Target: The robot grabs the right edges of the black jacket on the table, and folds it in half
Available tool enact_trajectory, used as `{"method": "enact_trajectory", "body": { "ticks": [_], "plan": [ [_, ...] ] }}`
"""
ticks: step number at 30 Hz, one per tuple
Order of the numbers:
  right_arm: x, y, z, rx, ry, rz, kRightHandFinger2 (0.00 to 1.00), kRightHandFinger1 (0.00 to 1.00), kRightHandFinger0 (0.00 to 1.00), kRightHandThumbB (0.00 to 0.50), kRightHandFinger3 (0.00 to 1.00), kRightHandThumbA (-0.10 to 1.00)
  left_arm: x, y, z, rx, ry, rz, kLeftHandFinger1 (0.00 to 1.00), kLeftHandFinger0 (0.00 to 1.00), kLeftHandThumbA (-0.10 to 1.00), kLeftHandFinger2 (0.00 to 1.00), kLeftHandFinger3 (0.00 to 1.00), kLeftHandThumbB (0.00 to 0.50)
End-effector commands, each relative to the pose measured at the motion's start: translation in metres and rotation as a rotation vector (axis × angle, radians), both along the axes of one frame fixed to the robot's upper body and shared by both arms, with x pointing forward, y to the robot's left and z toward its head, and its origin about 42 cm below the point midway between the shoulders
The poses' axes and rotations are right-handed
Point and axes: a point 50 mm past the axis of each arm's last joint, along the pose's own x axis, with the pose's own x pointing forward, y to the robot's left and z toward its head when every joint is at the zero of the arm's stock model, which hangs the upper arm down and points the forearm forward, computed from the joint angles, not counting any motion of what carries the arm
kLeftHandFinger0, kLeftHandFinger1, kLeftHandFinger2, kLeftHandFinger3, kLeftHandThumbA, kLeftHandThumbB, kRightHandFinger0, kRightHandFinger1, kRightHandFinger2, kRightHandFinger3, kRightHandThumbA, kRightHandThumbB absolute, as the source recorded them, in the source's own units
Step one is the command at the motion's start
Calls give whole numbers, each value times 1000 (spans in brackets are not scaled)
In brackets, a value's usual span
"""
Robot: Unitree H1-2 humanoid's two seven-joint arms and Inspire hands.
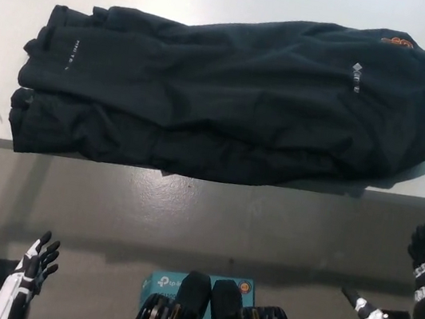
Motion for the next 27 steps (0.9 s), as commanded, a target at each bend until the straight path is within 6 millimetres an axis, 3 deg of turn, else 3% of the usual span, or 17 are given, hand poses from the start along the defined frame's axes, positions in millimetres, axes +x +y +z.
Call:
{"method": "enact_trajectory", "body": {
  "ticks": [1, 3, 4, 5, 7, 9, 11, 27],
  "plan": [
    [26, -38, 96, 106, -206, -25, 1000, 1000, 1000, 225, 1000, 1000, 1, -25, 34, -7, -106, -105, 1000, 1000, 1000, 1000, 1000, 161],
    [57, -52, 121, 190, -190, -1, 1000, 1000, 1000, 243, 1000, 1000, 2, -23, 31, -22, -96, -108, 1000, 1000, 1000, 1000, 1000, 155],
    [137, -69, 128, 328, -117, 33, 1000, 1000, 1000, 265, 1000, 1000, 15, -25, 37, -27, -115, -123, 1000, 1000, 1000, 1000, 1000, 210],
    [149, -72, 130, 344, -100, 37, 1000, 1000, 1000, 264, 1000, 1000, 17, -25, 38, -31, -115, -126, 1000, 1000, 1000, 1000, 1000, 215],
    [150, -73, 130, 348, -98, 39, 1000, 1000, 1000, 265, 1000, 1000, 17, -25, 38, -31, -115, -126, 1000, 1000, 1000, 1000, 1000, 217],
    [168, -84, 128, 394, -64, 47, 1000, 1000, 1000, 269, 1000, 1000, 19, -27, 42, -20, -136, -134, 1000, 1000, 1000, 1000, 1000, 199],
    [171, -85, 129, 402, -60, 47, 1000, 1000, 1000, 274, 1000, 1000, 20, -25, 42, -19, -134, -139, 1000, 1000, 1000, 1000, 1000, 192],
    [173, -86, 130, 422, -48, 61, 1000, 1000, 1000, 277, 1000, 1000, 21, -25, 43, -20, -133, -141, 1000, 1000, 1000, 1000, 1000, 194]
  ]
}}
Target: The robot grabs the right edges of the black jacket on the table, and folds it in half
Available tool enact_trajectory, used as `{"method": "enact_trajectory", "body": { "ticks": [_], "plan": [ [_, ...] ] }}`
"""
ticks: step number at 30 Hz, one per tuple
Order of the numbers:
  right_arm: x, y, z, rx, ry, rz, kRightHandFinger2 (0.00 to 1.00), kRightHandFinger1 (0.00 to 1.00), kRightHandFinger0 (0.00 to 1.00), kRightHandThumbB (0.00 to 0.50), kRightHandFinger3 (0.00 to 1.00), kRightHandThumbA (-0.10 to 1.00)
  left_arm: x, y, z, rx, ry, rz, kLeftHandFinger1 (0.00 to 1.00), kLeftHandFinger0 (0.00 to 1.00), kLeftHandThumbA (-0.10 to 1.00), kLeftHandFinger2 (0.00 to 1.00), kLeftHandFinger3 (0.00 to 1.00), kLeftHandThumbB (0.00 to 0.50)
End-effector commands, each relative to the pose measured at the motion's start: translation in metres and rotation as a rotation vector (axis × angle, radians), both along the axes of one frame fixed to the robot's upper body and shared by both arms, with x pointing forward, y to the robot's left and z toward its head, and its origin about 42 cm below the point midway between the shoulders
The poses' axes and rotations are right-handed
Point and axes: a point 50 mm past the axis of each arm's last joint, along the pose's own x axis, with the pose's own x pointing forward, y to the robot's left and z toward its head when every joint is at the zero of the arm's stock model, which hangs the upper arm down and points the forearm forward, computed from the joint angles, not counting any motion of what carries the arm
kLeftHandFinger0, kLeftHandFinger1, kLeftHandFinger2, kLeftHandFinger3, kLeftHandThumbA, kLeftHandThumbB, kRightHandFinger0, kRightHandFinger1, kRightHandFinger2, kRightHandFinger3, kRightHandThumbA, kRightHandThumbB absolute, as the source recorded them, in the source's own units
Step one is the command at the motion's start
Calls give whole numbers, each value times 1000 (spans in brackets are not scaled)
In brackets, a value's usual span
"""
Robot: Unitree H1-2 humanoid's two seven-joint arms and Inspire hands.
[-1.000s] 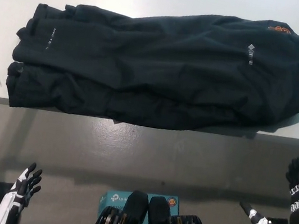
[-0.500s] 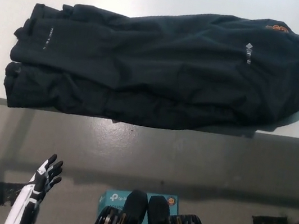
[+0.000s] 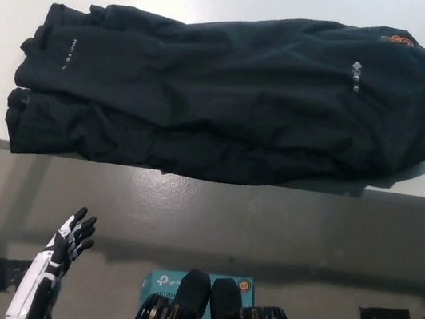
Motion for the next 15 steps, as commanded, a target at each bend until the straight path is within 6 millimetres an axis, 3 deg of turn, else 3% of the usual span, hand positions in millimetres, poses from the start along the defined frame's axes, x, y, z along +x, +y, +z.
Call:
{"method": "enact_trajectory", "body": {
  "ticks": [1, 15],
  "plan": [
    [5, -3, 21, 13, -51, 41, 1000, 1000, 1000, 277, 1000, 1000, 2, 0, 10, 5, -35, -26, 1000, 1000, 1000, 1000, 1000, 194],
    [5, -3, 21, 15, -50, 44, 1000, 1000, 1000, 277, 1000, 1000, 2, 0, 10, 4, -35, -26, 1000, 1000, 1000, 1000, 1000, 194]
  ]
}}
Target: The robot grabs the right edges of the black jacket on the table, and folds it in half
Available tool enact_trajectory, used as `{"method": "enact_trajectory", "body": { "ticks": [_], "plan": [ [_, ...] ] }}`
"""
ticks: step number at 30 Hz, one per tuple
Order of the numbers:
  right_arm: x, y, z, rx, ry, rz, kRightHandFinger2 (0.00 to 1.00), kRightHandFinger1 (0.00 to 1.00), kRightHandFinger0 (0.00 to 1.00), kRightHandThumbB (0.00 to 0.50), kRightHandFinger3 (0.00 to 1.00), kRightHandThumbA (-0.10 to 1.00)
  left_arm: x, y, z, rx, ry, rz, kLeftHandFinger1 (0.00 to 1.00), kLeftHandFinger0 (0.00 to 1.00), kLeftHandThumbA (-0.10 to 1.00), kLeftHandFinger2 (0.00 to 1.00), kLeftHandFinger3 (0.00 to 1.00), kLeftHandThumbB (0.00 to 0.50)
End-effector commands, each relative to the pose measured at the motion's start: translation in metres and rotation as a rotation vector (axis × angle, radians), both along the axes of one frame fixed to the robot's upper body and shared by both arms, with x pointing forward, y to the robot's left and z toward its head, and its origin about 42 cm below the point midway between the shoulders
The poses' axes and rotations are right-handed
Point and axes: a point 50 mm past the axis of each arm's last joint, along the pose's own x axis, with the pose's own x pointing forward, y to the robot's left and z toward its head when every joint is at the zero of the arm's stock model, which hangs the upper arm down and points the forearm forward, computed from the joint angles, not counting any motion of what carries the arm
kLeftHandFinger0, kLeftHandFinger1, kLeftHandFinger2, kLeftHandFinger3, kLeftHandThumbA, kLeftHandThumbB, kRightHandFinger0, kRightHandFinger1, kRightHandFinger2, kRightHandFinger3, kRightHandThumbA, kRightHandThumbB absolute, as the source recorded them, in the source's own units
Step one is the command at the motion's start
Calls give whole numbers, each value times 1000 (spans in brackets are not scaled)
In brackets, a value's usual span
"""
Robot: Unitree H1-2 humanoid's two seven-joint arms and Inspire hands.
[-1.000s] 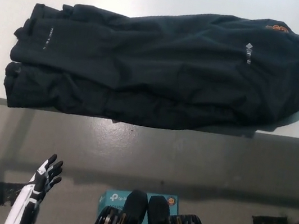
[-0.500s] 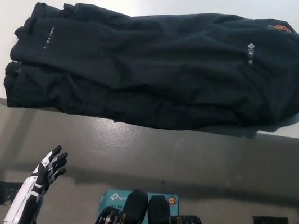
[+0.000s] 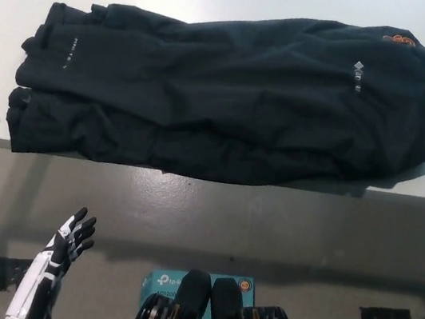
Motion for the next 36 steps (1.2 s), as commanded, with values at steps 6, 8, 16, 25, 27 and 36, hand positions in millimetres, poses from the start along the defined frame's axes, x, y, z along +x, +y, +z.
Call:
{"method": "enact_trajectory", "body": {
  "ticks": [6, 8, 16, 25, 27, 36],
  "plan": [
    [4, -4, 22, -9, -61, 21, 1000, 1000, 1000, 277, 1000, 1000, 2, 0, 10, 4, -37, -25, 1000, 1000, 1000, 1000, 1000, 194],
    [4, -4, 22, -9, -61, 21, 1000, 1000, 1000, 277, 1000, 1000, 2, 0, 10, 4, -37, -25, 1000, 1000, 1000, 1000, 1000, 194],
    [10, -3, 23, -2, -54, 24, 1000, 1000, 1000, 304, 1000, 1000, 3, 1, 7, 6, -33, -19, 1000, 1000, 1000, 1000, 1000, 189],
    [66, -5, -60, 174, 237, 107, 1000, 1000, 1000, 332, 1000, 1000, 2, 4, 8, 2, -46, -36, 1000, 1000, 1000, 1000, 1000, 170],
    [68, -5, -59, 180, 234, 107, 1000, 1000, 1000, 335, 1000, 1000, 2, 3, 9, 1, -47, -31, 1000, 1000, 1000, 1000, 1000, 178],
    [69, -4, -56, 190, 211, 126, 1000, 1000, 1000, 353, 1000, 1000, 2, 4, 8, 1, -42, -33, 1000, 1000, 1000, 1000, 1000, 172]
  ]
}}
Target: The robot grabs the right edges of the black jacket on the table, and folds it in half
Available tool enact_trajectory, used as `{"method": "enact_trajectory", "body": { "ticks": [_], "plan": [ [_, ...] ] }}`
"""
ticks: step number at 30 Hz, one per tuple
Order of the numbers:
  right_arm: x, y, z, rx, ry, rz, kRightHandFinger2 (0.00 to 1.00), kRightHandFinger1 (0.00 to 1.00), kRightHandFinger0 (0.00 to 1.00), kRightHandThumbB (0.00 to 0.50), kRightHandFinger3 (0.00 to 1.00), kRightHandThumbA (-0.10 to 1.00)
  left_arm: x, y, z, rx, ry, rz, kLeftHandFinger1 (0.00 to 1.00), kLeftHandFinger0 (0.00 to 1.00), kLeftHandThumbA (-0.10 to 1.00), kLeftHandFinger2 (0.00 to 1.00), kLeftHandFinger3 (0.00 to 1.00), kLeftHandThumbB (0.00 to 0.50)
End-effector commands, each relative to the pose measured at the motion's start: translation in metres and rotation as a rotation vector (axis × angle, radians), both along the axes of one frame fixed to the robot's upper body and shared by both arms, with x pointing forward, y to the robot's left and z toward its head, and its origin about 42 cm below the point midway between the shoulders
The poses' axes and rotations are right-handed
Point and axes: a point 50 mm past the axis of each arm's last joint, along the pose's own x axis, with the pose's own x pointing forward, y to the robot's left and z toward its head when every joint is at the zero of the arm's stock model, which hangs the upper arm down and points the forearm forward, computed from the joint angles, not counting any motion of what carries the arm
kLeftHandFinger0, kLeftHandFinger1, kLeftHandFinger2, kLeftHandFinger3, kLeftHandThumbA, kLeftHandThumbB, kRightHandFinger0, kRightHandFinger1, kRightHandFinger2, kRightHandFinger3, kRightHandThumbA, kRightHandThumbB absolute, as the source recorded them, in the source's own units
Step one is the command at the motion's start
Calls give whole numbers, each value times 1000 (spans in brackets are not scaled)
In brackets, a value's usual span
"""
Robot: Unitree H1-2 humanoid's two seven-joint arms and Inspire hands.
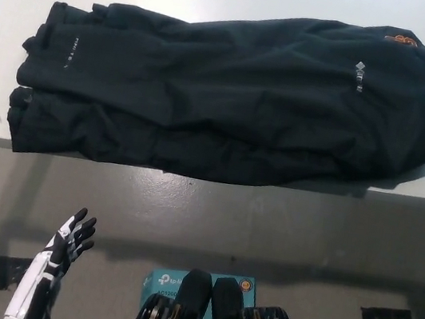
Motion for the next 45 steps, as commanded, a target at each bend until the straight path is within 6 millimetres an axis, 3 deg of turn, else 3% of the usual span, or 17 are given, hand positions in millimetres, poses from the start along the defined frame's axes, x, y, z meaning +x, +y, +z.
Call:
{"method": "enact_trajectory", "body": {
  "ticks": [1, 11, 13, 15, 17, 18, 34, 39, 40, 41, 42, 43, 44, 45],
  "plan": [
    [13, -4, 35, 5, -127, 21, 1000, 1000, 1000, 351, 1000, 1000, 2, 2, 8, 3, -43, -22, 1000, 1000, 1000, 1000, 1000, 171],
    [13, 13, 43, 7, -153, 68, 1000, 1000, 1000, 353, 1000, 1000, 3, 2, 9, 8, -46, -22, 1000, 1000, 1000, 1000, 1000, 171],
    [13, 19, 36, 17, -132, 74, 1000, 1000, 1000, 339, 1000, 1000, 2, 2, 9, 14, -45, -22, 1000, 1000, 1000, 1000, 1000, 175],
    [13, 24, 27, 34, -106, 80, 1000, 1000, 1000, 371, 1000, 1000, 2, 1, 9, 4, -45, -21, 1000, 1000, 1000, 1000, 1000, 182],
    [14, 30, 21, 47, -84, 92, 1000, 1000, 1000, 370, 1000, 1000, 2, 2, 10, 0, -41, -18, 1000, 1000, 1000, 1000, 1000, 186],
    [15, 34, 17, 89, -74, 102, 1000, 1000, 1000, 364, 1000, 1000, 3, 2, 10, 5, -53, -27, 1000, 1000, 1000, 1000, 1000, 168],
    [18, 57, -12, 192, 22, 178, 1000, 1000, 1000, 355, 1000, 1000, 4, 4, 11, -1, -64, -19, 1000, 1000, 1000, 1000, 1000, 155],
    [26, 65, -1, 347, 39, 234, 1000, 1000, 1000, 410, 1000, 1000, 5, 7, 11, -10, -55, -14, 1000, 1000, 1000, 1000, 1000, 158],
    [29, 66, 3, 369, 38, 236, 935, 807, 757, 408, 1000, 916, 6, 6, 12, -9, -57, -13, 1000, 1000, 1000, 1000, 1000, 169],
    [34, 67, 8, 400, 35, 241, 883, 709, 551, 410, 1000, 911, 8, 6, 13, -9, -61, -12, 1000, 1000, 1000, 1000, 1000, 171],
    [39, 68, 13, 437, 62, 183, 359, 148, 17, 340, 416, 602, 7, 5, 13, -11, -57, -12, 1000, 1000, 1000, 1000, 1000, 182],
    [41, 69, 15, 459, 55, 173, 387, 146, 3, 340, 400, 528, 8, 5, 13, -10, -57, -11, 1000, 1000, 1000, 1000, 1000, 183],
    [44, 71, 21, 455, 28, 181, 321, 41, 0, 277, 282, 299, 9, 5, 12, -11, -58, -10, 1000, 1000, 1000, 1000, 1000, 178],
    [44, 71, 21, 457, 29, 182, 369, 35, 0, 267, 350, 279, 9, 5, 12, -11, -58, -10, 1000, 1000, 1000, 1000, 1000, 178]
  ]
}}
